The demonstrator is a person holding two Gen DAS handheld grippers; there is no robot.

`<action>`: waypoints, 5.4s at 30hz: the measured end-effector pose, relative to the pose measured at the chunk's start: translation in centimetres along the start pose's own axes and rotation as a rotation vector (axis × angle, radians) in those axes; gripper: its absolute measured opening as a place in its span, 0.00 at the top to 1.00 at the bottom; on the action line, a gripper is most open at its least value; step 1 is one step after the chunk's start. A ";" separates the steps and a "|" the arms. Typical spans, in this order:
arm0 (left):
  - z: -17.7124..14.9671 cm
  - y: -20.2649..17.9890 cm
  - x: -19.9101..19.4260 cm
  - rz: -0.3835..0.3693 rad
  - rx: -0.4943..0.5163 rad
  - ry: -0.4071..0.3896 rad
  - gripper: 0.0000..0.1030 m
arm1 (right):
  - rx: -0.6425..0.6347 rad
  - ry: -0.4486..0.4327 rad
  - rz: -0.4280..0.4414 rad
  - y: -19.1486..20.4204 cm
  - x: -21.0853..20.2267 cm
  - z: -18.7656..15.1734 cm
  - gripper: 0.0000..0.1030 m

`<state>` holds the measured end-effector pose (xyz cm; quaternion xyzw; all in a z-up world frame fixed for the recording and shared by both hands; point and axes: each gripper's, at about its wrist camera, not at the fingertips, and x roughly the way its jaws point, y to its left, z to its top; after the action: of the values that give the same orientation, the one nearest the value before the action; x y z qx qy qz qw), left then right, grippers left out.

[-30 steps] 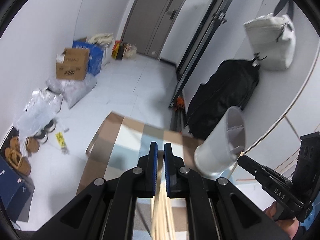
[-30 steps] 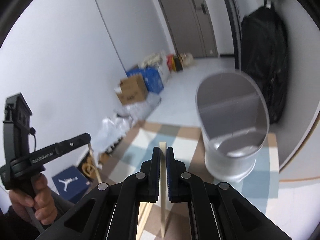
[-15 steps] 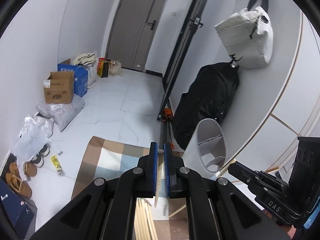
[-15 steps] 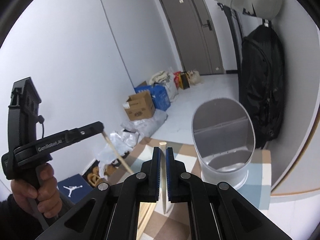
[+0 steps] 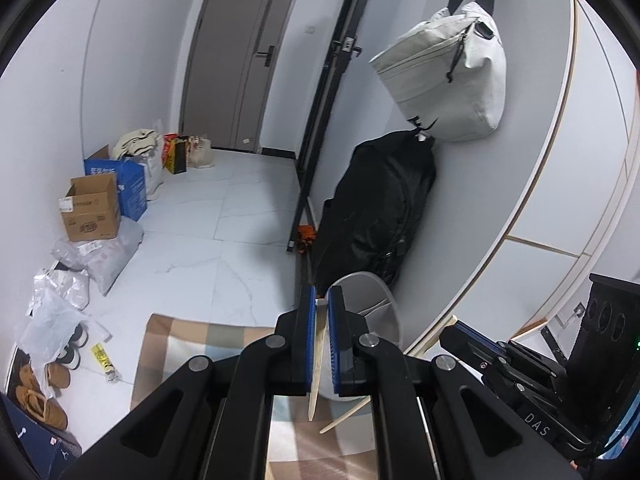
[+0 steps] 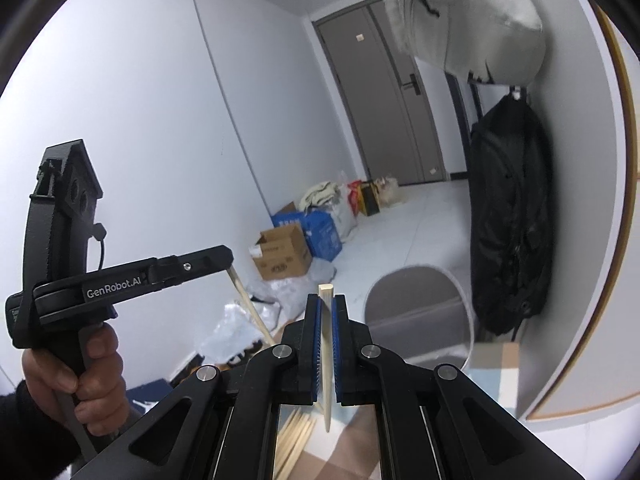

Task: Organize utensils
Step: 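Lift both held chopsticks and carry them over the white utensil holder, then open both tools to drop the chopsticks into the holder, then grasp another chopstick with the right tool while the left tool returns to the pile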

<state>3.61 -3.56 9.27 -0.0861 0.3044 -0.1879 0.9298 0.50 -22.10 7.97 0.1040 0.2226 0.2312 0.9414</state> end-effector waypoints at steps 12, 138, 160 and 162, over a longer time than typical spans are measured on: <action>5.1 -3.1 0.2 -0.031 0.064 -0.016 0.98 | -0.011 -0.073 -0.022 -2.2 -1.1 7.0 0.96; -11.3 17.6 1.1 0.227 -0.344 0.192 0.30 | -0.015 0.726 -0.033 4.9 23.4 -14.7 0.96; -13.7 13.2 6.8 0.280 -0.146 0.475 0.31 | -0.050 0.384 0.032 5.1 12.3 -7.1 0.96; -14.1 12.6 7.4 0.282 -0.126 0.499 0.31 | -0.041 0.385 0.036 4.7 11.9 -7.1 0.96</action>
<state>4.39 4.38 -9.44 -0.0517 0.5437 -0.0530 0.8360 4.77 -11.58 -1.32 0.0428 0.3917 0.2680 0.8791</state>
